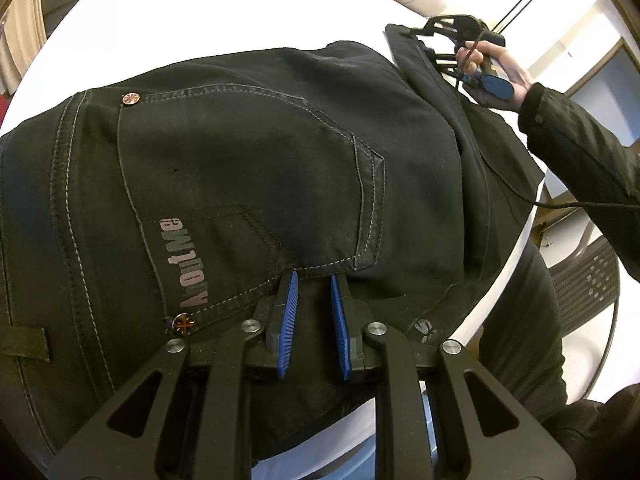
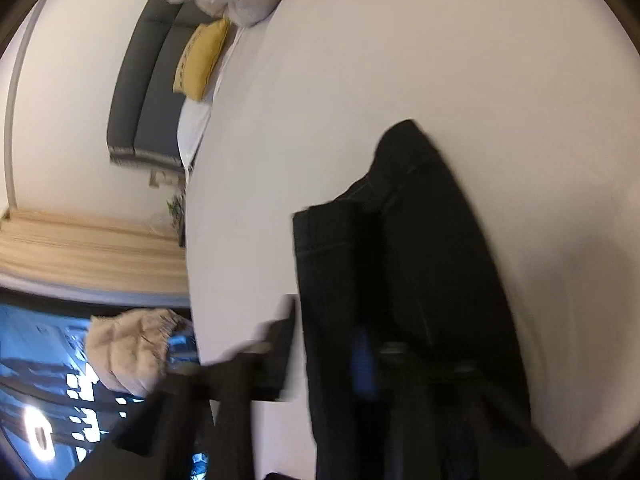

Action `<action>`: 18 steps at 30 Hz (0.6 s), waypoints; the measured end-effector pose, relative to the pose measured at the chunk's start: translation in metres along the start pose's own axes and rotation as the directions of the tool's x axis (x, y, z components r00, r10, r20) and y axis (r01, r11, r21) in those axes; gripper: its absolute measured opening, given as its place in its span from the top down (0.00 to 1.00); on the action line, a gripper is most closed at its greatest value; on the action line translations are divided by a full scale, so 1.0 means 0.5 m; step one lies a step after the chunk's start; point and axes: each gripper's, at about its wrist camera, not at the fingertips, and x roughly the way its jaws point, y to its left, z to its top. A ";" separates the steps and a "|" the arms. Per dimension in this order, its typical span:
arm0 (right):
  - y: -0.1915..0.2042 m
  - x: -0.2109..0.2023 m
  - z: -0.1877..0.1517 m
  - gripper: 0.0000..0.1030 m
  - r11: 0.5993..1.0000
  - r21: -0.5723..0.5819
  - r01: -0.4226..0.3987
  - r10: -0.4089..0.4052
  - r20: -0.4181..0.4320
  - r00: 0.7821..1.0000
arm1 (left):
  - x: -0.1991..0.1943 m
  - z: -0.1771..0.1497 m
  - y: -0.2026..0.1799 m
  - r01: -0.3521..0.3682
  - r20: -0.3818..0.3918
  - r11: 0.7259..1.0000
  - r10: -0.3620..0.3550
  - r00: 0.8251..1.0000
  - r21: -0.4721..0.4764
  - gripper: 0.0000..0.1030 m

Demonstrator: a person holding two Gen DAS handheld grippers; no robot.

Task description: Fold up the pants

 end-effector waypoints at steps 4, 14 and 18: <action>0.016 -0.084 -0.006 0.95 0.997 -0.040 -0.064 0.068 0.086 0.994 | 0.003 0.003 -0.005 -0.008 -0.002 1.000 0.008 1.000 0.006 0.84; -0.226 -0.543 -0.116 0.96 0.984 0.125 -0.125 0.052 0.470 0.881 | 0.013 0.013 -0.039 -0.048 -0.010 0.997 0.049 0.999 0.053 0.83; -0.384 -0.582 -0.211 0.95 0.941 0.306 -0.143 -0.029 0.495 0.869 | 0.016 0.019 -0.052 -0.068 -0.019 0.996 0.069 0.997 0.066 0.83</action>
